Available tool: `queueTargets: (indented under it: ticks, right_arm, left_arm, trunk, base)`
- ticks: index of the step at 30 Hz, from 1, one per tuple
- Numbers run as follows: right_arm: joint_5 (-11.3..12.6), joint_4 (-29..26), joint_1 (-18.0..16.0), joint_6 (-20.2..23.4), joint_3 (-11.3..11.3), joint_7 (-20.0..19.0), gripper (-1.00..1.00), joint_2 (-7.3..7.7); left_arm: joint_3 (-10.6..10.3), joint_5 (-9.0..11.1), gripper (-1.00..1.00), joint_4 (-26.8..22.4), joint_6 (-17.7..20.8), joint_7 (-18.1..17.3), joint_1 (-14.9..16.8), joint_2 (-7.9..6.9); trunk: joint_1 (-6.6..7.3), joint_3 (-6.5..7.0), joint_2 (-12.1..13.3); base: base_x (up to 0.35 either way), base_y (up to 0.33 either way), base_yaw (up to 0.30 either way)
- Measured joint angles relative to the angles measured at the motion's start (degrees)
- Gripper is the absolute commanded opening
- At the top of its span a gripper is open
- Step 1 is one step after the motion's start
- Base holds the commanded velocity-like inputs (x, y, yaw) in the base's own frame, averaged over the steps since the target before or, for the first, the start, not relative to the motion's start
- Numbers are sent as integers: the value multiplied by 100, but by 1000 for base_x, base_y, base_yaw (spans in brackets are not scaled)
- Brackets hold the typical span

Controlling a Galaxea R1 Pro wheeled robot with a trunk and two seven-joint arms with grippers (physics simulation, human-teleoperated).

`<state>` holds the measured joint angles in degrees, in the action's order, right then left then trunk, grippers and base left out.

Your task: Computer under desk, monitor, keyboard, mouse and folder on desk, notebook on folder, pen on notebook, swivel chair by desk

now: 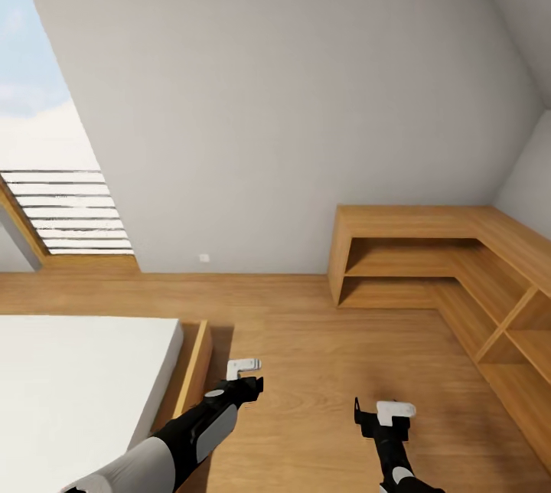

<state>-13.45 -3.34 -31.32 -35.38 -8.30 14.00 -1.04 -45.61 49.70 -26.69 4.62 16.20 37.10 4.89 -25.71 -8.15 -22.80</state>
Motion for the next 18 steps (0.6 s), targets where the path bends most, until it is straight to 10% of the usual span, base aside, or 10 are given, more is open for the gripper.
queueTargets:
  ticks: [18]
  right_arm:
    - [0,4,0,2,0,-13,100,1]
  left_arm:
    - [0,-9,100,86,-2,-3,0,0]
  trunk:
    - [0,0,0]
  base:
    - [330,-77,0]
